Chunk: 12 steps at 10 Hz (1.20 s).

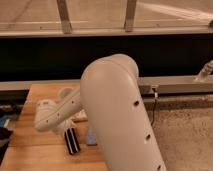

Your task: Place the eraser on the white sponge

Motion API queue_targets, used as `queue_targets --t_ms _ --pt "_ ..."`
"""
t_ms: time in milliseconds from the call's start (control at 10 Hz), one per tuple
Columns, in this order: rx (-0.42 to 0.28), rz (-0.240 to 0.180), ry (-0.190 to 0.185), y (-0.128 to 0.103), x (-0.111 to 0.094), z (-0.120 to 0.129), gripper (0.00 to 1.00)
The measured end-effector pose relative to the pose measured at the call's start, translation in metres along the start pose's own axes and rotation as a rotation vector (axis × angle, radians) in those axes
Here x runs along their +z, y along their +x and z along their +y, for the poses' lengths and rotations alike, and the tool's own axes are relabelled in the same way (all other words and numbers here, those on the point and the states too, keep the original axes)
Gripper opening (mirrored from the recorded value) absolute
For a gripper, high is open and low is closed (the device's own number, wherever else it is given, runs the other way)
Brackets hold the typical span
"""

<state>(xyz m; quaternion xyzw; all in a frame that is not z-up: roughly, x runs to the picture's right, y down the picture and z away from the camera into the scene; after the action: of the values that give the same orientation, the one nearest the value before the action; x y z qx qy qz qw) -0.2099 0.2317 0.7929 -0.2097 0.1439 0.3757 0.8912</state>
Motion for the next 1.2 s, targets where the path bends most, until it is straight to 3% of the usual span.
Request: queue_targets --t_ms 300,400,800,1200 --pt "0.002 0.001 0.001 0.002 0.000 -0.001 0.05" --pt "0.002 0.002 0.001 0.002 0.001 -0.001 0.01" --pt "0.028 -0.028 0.005 0.002 -0.009 -0.012 0.00" --pt "0.099 -0.099 0.046 0.011 -0.047 -0.045 0.00"
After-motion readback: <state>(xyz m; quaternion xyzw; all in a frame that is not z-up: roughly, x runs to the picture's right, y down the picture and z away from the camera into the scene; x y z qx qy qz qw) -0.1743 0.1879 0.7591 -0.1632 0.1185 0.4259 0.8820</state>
